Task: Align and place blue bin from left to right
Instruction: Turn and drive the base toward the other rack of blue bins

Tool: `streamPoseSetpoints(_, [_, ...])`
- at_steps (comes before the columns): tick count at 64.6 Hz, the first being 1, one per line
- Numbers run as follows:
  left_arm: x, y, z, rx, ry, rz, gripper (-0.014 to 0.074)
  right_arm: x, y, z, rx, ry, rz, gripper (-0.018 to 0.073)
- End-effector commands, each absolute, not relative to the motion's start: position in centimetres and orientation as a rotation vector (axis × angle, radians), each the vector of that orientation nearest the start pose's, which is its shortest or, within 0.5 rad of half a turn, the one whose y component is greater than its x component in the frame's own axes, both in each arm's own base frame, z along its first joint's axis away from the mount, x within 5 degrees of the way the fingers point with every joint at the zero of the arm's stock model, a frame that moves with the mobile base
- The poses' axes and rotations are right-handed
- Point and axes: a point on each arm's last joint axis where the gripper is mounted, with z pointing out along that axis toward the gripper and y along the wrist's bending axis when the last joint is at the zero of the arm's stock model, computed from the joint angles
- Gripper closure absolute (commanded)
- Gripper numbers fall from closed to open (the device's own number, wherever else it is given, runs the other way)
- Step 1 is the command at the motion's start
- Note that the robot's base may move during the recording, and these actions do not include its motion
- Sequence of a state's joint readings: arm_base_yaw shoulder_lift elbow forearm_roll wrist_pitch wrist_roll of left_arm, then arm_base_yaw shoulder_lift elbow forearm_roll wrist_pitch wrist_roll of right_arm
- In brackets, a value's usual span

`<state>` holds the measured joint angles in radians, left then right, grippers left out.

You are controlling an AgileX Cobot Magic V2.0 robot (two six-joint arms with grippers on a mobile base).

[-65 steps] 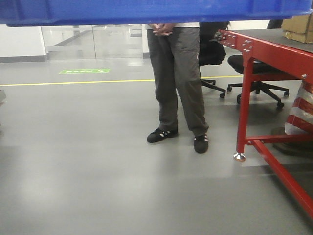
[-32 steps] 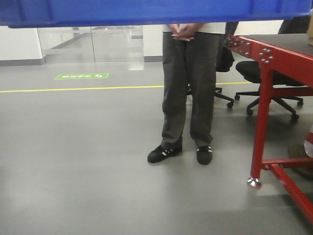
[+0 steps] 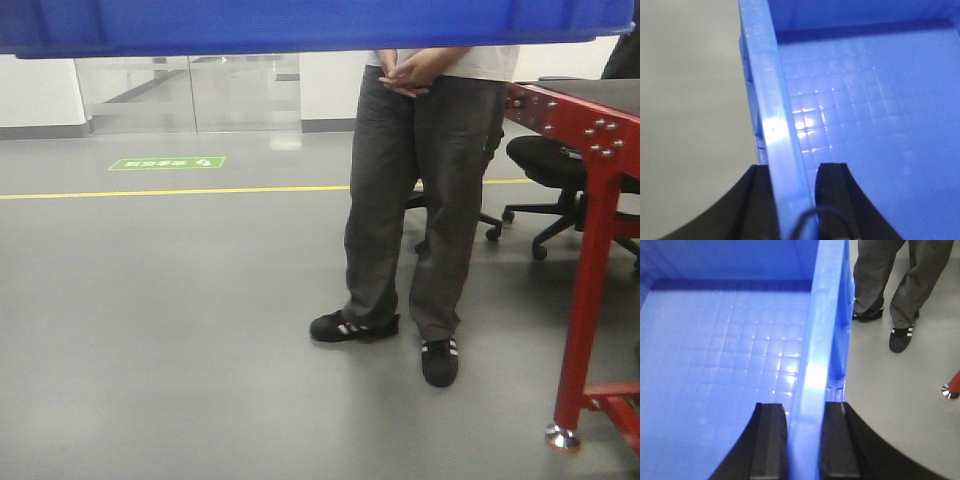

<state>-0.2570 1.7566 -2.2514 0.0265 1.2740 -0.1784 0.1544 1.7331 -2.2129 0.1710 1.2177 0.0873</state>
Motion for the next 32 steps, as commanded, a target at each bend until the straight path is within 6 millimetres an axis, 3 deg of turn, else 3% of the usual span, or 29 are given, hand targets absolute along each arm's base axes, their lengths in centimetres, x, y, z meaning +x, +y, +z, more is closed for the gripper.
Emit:
streamPoseSetpoints(1, [33.86, -8.48, 51.08, 0.087, 2.154, -0.205, 0.0708, 34.18, 6.58, 51.34, -0.107, 2.102, 0.327, 0.0631])
streamPoseSetpoints(32, [33.86, -8.48, 51.08, 0.087, 2.154, -0.205, 0.0708, 34.18, 6.58, 51.34, -0.107, 2.102, 0.327, 0.0631])
